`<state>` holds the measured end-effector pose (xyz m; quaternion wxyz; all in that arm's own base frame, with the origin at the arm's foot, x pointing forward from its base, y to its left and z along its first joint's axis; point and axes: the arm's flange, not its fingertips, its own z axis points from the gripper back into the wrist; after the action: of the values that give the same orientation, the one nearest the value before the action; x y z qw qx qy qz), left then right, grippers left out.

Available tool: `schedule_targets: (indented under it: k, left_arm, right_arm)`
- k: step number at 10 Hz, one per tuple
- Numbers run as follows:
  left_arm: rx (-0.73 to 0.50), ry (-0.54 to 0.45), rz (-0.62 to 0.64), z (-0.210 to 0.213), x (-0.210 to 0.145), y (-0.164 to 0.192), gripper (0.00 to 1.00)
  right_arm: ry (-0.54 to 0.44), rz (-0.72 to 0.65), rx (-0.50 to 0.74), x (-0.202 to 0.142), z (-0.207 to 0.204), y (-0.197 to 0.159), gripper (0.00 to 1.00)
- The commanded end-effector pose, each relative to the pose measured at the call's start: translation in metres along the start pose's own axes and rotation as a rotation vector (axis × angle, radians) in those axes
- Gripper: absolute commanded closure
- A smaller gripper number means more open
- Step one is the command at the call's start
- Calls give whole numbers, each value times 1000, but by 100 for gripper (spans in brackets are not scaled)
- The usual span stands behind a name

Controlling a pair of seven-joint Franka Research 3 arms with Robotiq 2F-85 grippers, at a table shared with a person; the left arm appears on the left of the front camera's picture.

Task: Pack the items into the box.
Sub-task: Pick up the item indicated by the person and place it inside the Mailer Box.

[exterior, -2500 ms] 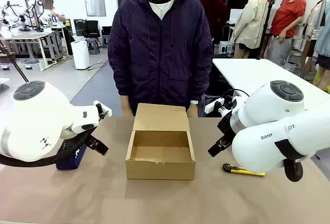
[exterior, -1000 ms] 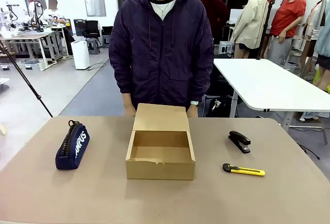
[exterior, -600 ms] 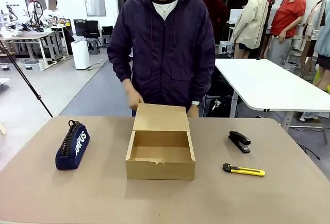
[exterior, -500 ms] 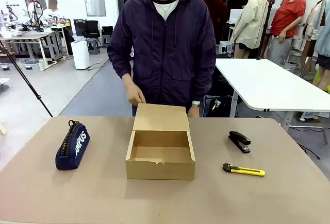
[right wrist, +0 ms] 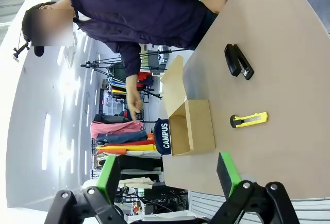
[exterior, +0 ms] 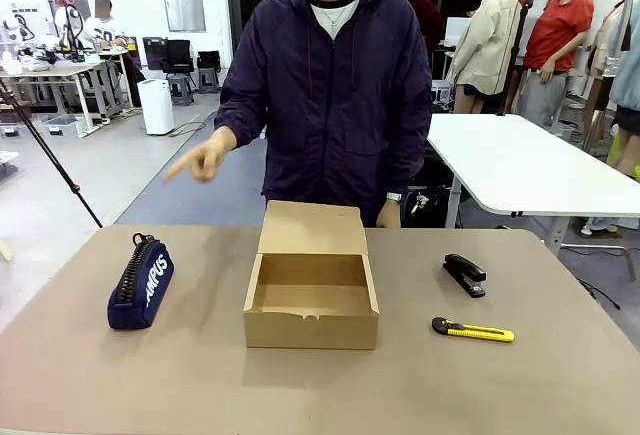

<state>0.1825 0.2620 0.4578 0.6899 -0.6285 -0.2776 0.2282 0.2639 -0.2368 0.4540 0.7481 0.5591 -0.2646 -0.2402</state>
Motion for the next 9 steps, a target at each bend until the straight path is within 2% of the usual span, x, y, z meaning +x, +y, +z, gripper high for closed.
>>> schedule_targets:
  k: [1,7,8,9]
  left_arm:
    - [-22,-9,-13,2,0,-2,0]
    - [2,-2,2,1,-1,0,0]
    - [92,-14,-11,-13,1,-20,0]
    - [171,48,-57,-37,4,-47,0]
  right_arm:
    - [-2,9,15,2,2,1,0]
    - [-2,9,15,2,2,1,0]
    - [-2,9,15,2,2,1,0]
    - [-2,9,15,2,2,1,0]
